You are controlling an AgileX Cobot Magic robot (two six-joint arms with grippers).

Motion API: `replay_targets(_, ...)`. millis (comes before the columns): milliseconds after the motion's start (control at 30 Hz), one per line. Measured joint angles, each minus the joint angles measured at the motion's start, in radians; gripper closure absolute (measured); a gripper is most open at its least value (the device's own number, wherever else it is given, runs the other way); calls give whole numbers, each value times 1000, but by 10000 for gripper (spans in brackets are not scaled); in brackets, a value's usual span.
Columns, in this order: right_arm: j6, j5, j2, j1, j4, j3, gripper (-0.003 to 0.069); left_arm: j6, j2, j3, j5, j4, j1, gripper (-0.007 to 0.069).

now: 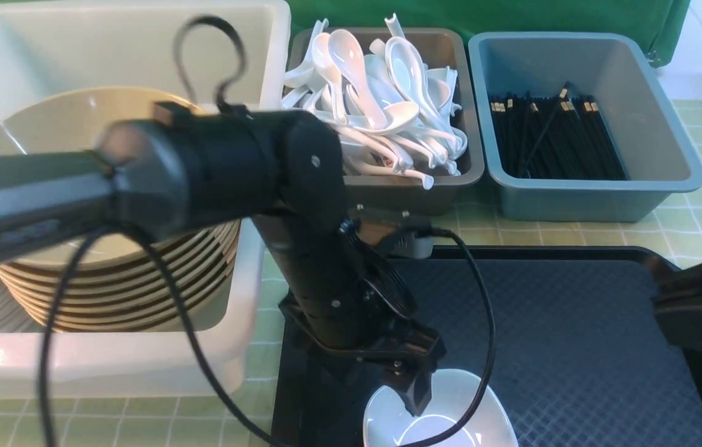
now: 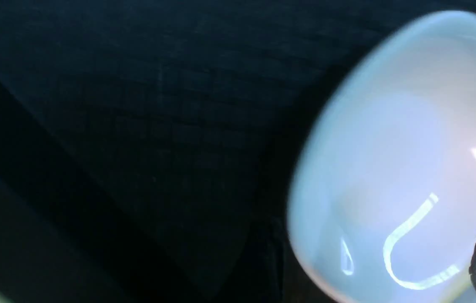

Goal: On green table put chopsticks spoon bowls plates into blue grey white boxes.
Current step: 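Grasp the small white bowl on the black tray by its rim with the left gripper, then place the white bowl into the white bin with the other dishes with the left gripper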

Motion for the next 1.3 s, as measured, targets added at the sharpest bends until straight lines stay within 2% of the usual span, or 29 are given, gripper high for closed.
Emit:
replay_targets(167, 0, 17, 0, 0, 0, 0, 555, -90, 72, -1, 2, -8, 0, 55)
replay_targets(267, 0, 17, 0, 0, 0, 0, 550, -83, 110, -3, 18, -36, 0, 112)
replay_targets(367, 0, 17, 0, 0, 0, 0, 549, -47, 148, -10, 43, -84, 1, 239)
replay_targets(433, 0, 17, 0, 0, 0, 0, 549, -13, 166, -13, 55, -102, 2, 379)
replay_targets(467, 0, 17, 0, 0, 0, 0, 549, -11, 169, -13, 55, -104, 2, 407)
replay_targets(533, 0, 17, 0, 0, 0, 0, 548, 23, 179, -16, 58, -116, 4, 556)
replay_targets(767, -3, 15, 0, 0, 0, 0, 541, 64, 135, -15, 53, -127, 12, 587)
replay_targets(833, -22, -3, 0, 0, 0, 0, 540, 108, 75, -18, 62, -130, 45, 610)
replay_targets(1000, -83, -80, 2, 0, 18, 0, 538, 197, -80, -76, 142, -193, 184, 609)
replay_targets(1067, -113, -148, 21, 0, 60, -1, 538, 211, -177, -108, 147, -221, 287, 609)
replay_targets(1133, -167, -186, 72, 0, 134, -23, 538, 214, -256, -119, 150, -233, 377, 609)
replay_targets(1233, -269, -171, 189, 0, 266, -97, 538, 215, -397, -120, 169, -215, 565, 609)
replay_targets(1267, -275, -168, 198, 0, 274, -104, 538, 215, -405, -120, 172, -212, 577, 609)
replay_targets(1300, -322, -143, 261, 0, 333, -150, 538, 212, -462, -120, 177, -183, 671, 609)
